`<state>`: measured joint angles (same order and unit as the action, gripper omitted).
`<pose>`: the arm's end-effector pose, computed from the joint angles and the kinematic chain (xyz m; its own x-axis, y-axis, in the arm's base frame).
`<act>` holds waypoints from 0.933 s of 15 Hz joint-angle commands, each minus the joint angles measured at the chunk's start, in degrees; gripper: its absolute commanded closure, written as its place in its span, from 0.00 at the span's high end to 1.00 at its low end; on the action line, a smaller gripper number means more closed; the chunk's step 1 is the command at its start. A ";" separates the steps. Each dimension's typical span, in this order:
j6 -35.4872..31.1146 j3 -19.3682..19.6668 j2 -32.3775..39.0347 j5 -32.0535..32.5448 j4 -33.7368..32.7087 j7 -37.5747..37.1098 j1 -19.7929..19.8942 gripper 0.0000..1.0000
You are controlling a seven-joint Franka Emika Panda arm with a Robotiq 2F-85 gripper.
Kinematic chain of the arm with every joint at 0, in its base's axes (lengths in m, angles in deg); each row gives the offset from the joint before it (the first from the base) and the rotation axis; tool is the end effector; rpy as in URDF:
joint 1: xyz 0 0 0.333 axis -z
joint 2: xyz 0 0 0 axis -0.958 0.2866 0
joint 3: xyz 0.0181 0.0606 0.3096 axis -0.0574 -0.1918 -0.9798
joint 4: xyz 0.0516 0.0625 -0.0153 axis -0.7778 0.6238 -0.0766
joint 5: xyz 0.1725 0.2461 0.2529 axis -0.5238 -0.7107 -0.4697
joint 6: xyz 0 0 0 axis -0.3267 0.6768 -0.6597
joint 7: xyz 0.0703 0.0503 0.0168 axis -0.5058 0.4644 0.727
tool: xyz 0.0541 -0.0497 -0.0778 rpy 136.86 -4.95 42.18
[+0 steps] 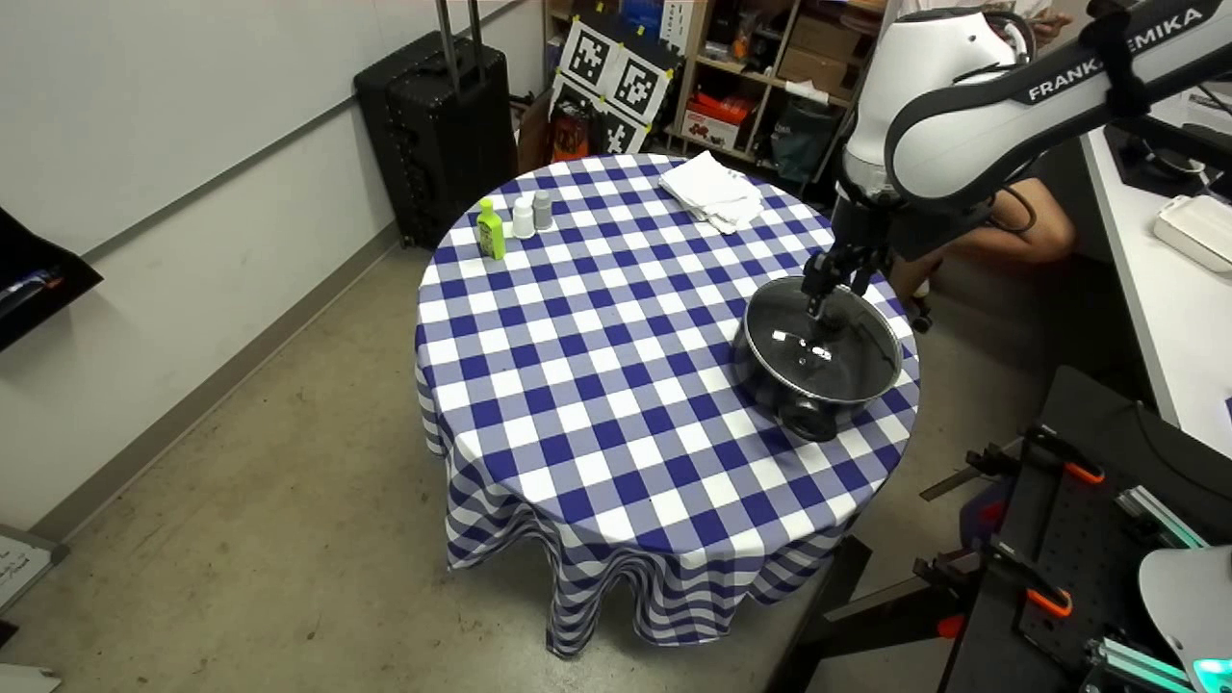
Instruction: Remove the lid from the pot
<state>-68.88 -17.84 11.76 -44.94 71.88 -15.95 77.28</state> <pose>0.5409 -0.0821 0.1947 0.9387 -0.2851 -0.1941 -0.2825 -0.9584 0.0412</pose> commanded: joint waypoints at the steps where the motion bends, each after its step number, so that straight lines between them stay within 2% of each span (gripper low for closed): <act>1: -1.41 3.00 3.76 6.06 -3.90 -4.60 -2.18 1.00; 8: 0.53 4.14 6.33 9.77 -5.10 -6.60 -3.15 1.00; 14: 3.34 3.03 9.12 7.42 -6.60 -4.29 -1.68 1.00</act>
<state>-68.03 -14.71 19.02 -36.87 67.77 -20.82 75.29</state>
